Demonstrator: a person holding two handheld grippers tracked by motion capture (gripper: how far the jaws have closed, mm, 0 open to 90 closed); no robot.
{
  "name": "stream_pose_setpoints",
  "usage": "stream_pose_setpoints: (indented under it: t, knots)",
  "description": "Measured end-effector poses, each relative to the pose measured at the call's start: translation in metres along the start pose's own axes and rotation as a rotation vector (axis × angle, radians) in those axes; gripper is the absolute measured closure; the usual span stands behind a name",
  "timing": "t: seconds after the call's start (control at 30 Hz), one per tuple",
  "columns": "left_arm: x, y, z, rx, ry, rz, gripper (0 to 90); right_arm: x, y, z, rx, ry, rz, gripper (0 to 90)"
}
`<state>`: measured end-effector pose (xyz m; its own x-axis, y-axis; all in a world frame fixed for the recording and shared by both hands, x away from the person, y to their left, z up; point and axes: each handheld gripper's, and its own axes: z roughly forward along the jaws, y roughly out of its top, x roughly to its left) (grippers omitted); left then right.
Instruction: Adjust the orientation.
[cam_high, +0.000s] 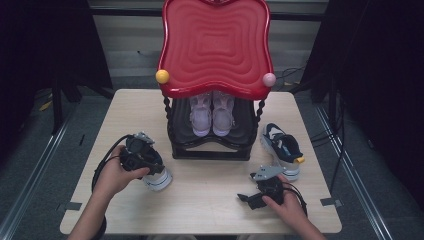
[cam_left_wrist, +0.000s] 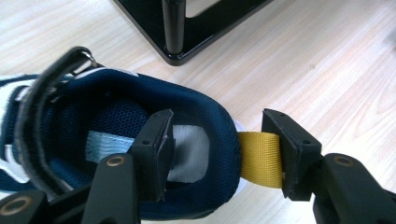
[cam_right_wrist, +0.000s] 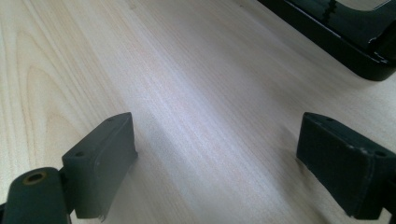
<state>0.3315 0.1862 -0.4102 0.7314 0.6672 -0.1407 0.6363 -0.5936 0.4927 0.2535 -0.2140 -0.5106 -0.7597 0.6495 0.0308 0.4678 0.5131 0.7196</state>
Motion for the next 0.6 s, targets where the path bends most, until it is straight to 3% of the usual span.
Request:
stream_pose_setpoints:
  t: [0.27,0.6]
  knots:
    - [0.0007,0.0034,0.0057,0.06,-0.015,0.009,45.0,0.0,0.0,0.0,0.0,0.0,0.0,11.0]
    - [-0.0027,0.0098,0.0091,0.123,-0.001,0.038,48.1,-0.0002,0.0,0.0,-0.001,-0.002,-0.002,10.9]
